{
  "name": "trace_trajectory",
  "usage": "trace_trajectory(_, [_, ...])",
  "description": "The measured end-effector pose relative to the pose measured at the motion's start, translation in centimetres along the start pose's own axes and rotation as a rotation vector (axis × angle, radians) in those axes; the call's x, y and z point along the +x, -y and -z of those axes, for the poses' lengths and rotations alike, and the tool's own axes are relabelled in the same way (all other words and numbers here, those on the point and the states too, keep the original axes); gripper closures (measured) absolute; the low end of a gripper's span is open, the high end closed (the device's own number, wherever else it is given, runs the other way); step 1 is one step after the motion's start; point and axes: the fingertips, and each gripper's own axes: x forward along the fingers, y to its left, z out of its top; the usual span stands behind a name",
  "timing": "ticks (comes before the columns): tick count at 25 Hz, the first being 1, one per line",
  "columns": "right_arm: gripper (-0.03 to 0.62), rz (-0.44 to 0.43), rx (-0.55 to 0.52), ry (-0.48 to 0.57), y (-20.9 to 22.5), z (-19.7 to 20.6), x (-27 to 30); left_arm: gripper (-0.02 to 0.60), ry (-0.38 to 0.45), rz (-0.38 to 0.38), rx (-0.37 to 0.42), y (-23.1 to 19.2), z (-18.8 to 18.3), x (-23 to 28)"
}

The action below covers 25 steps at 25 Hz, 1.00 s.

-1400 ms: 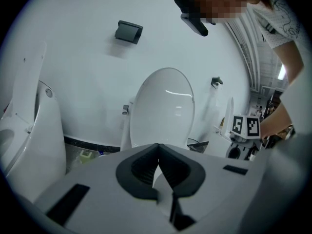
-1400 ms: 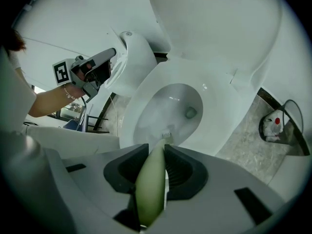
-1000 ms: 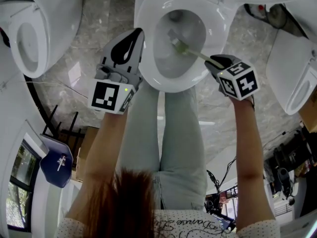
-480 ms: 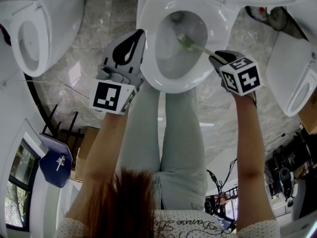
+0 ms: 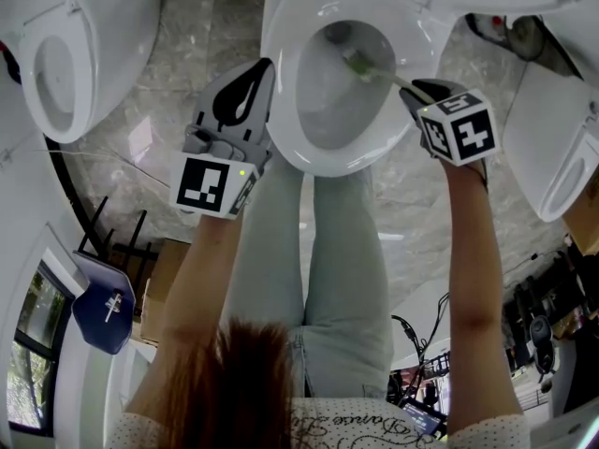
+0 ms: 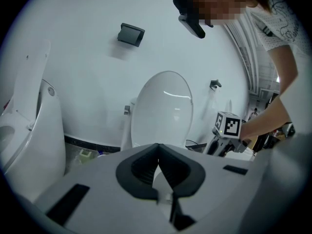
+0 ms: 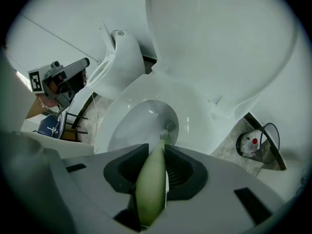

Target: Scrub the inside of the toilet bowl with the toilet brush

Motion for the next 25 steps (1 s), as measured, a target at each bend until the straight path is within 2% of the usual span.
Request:
trace_trajectory(15, [0.480, 0.050, -0.047, 0.051, 1.7, -2.7, 0.6, 0.578, 0.028, -0.004, -0.023, -0.6, -0.3, -0.8])
trace_trajectory(22, [0.480, 0.101, -0.071, 0.094, 2.7, -4.6, 0.9, 0.578, 0.026, -0.011, -0.025, -0.8, -0.2, -1.0])
trace_trajectory(25, [0.480, 0.096, -0.035, 0.122, 3.0, -4.8, 1.2, 0.578, 0.024, -0.016, -0.027, -1.1, -0.1, -1.1])
